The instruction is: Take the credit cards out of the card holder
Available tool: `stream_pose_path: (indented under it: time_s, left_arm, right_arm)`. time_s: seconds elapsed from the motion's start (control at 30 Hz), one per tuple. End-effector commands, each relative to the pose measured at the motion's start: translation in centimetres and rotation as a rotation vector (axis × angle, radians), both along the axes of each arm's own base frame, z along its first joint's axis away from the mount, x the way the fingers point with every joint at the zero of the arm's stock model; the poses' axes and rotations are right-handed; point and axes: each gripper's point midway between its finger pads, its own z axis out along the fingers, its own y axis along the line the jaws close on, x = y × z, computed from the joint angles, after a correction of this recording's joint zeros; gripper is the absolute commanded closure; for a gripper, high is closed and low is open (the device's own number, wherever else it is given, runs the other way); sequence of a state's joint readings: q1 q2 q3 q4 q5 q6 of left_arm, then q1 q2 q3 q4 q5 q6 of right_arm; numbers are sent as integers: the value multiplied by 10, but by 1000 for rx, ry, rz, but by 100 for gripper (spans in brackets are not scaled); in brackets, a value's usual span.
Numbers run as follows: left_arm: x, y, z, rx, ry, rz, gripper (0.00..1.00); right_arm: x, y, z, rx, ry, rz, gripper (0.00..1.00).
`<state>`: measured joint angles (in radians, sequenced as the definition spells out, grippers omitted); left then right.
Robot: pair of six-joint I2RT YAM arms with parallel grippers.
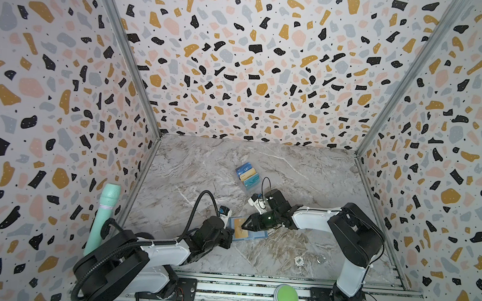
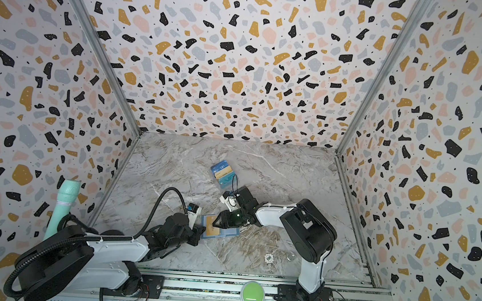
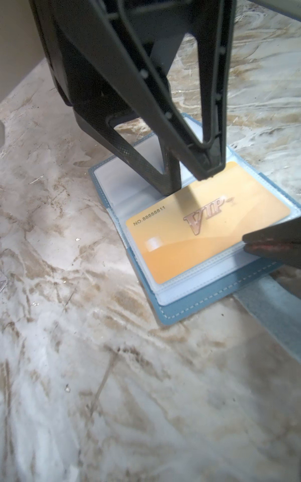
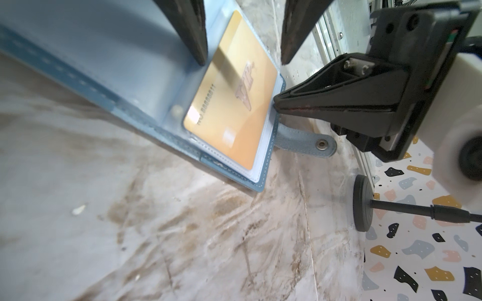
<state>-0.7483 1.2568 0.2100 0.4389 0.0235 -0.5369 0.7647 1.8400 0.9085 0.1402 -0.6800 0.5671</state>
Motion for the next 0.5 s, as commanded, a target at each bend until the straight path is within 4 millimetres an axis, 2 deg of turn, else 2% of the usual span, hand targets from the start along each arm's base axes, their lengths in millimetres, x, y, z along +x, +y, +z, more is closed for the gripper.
stream_pose_path:
  time_s: [0.0,0.47]
  left_arm:
    - [-8,12,-17,49,38,12,100]
    - [-11,13,-26,57,56,4,100]
  right_arm:
    - [0,8,8,39,14,22,54]
    - [-2,10,7,82,61,28,54]
